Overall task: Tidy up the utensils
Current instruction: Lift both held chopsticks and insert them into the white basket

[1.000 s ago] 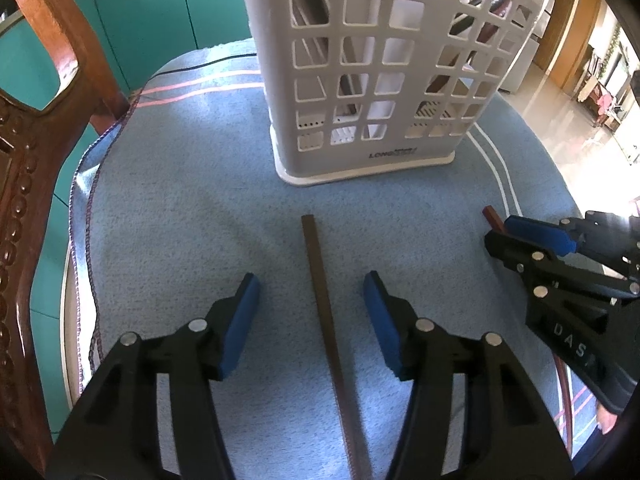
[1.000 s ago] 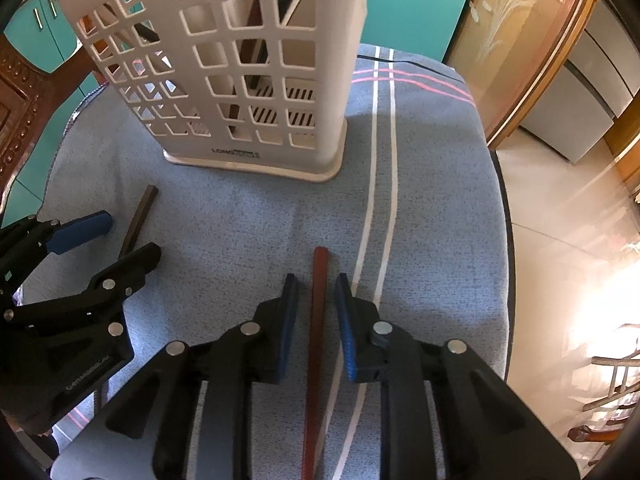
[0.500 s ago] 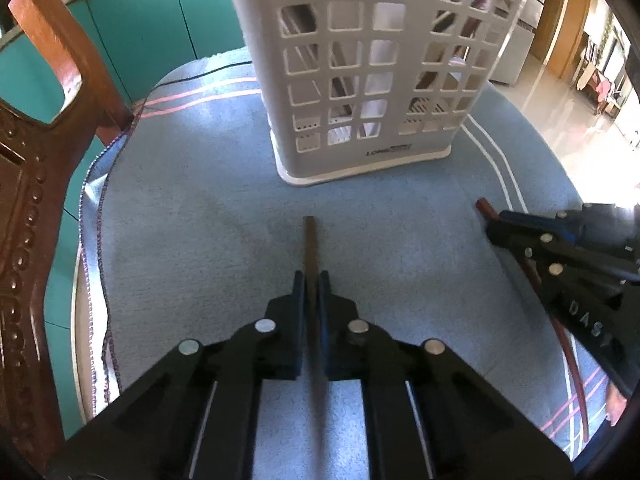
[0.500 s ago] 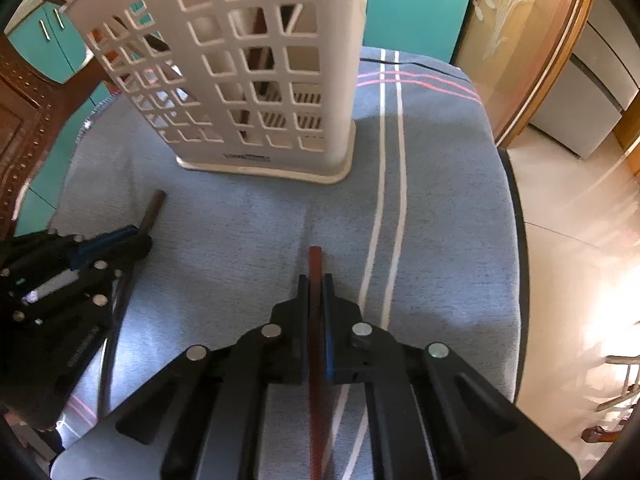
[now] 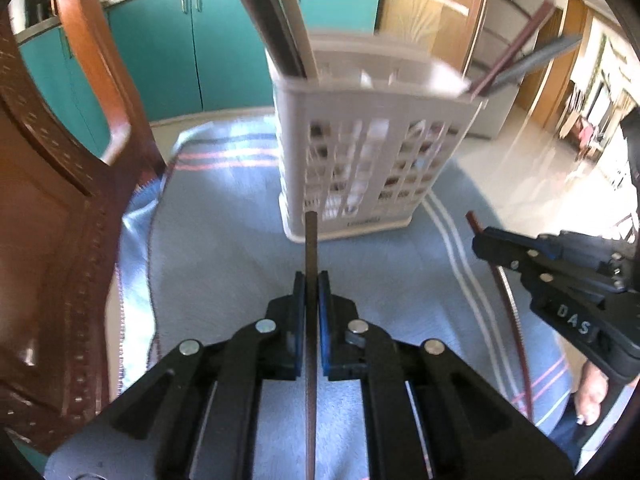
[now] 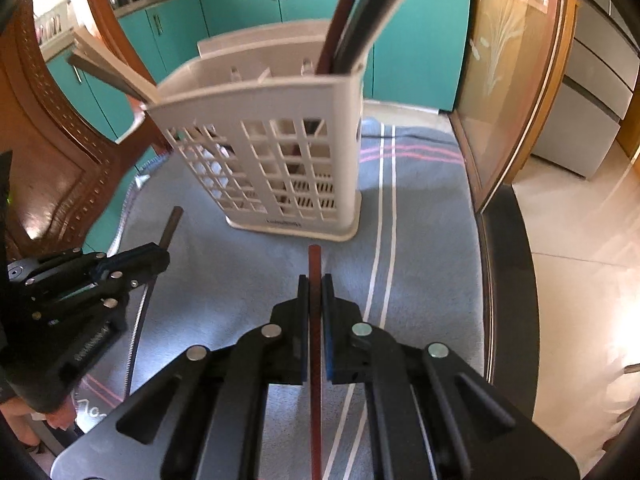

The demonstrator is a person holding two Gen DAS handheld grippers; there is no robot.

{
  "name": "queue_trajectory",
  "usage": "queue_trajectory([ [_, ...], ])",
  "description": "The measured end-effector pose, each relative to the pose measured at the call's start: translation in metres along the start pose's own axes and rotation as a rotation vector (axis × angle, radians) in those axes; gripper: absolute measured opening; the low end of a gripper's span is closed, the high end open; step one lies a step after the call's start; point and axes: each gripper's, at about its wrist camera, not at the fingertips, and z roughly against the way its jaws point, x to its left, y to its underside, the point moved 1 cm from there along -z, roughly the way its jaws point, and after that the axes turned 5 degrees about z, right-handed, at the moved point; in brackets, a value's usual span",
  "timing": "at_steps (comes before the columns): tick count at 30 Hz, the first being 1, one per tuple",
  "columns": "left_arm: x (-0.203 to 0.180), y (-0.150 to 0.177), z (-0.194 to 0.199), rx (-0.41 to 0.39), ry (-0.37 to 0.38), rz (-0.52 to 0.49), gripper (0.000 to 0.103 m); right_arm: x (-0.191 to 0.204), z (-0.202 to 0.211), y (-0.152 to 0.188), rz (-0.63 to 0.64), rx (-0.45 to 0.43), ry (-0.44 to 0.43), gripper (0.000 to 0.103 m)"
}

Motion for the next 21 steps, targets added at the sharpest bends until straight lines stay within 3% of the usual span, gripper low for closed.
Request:
queue_trajectory([
  [13, -0.002, -0.022, 0.096, -0.217, 0.092, 0.016, 0.007, -0.003, 0.091, -0.011, 0.007, -0.209, -0.072, 0.007],
  [21, -0.012, -0.027, 0.127, -0.29, 0.098, -0.003, 0.007, -0.015, 0.134, -0.012, -0.03, -0.333, -0.106, 0.007],
])
